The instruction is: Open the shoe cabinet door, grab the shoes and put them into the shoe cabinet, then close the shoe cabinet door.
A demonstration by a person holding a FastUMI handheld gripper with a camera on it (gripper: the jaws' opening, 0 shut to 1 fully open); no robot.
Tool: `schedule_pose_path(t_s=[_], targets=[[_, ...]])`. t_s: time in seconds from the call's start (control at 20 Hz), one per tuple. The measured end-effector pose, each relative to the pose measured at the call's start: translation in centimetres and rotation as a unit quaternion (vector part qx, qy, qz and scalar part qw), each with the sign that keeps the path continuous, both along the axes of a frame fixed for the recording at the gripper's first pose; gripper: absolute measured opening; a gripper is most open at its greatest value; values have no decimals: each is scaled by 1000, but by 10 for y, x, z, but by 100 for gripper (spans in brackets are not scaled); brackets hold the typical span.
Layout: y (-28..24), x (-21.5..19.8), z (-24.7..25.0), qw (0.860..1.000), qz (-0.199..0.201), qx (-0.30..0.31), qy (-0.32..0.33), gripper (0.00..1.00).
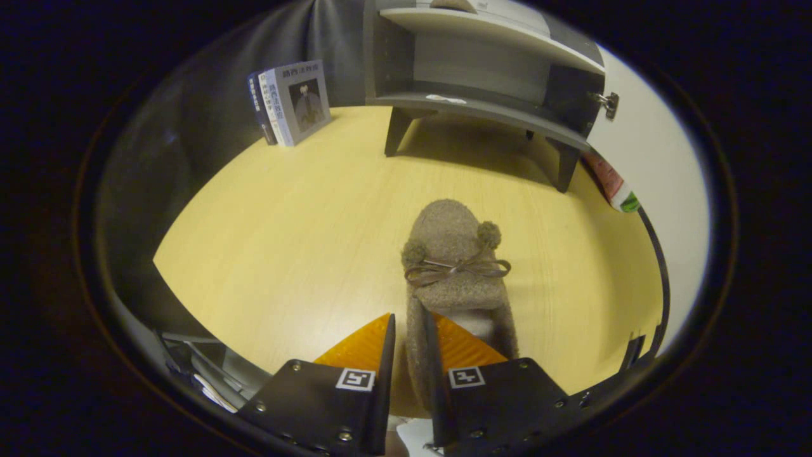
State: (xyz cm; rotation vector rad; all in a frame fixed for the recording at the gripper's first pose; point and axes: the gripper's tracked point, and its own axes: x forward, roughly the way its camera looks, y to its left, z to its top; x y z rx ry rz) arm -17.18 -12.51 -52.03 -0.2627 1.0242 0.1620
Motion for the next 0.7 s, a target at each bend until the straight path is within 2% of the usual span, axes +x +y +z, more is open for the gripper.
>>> schedule_pose_path(t_s=[0.05, 0.1, 0.2, 0.25, 0.4, 0.7], targets=[[0, 5, -2, 1000, -1, 0, -12, 26], [0, 3, -1, 1000, 1, -7, -9, 8], [-3, 4, 4, 1000, -4, -16, -18, 8], [-2, 4, 4, 1000, -12, -16, -17, 1], [-6, 17, 25, 999, -36, -10, -33, 0], [-23, 76, 104, 990, -88, -5, -109, 1]])
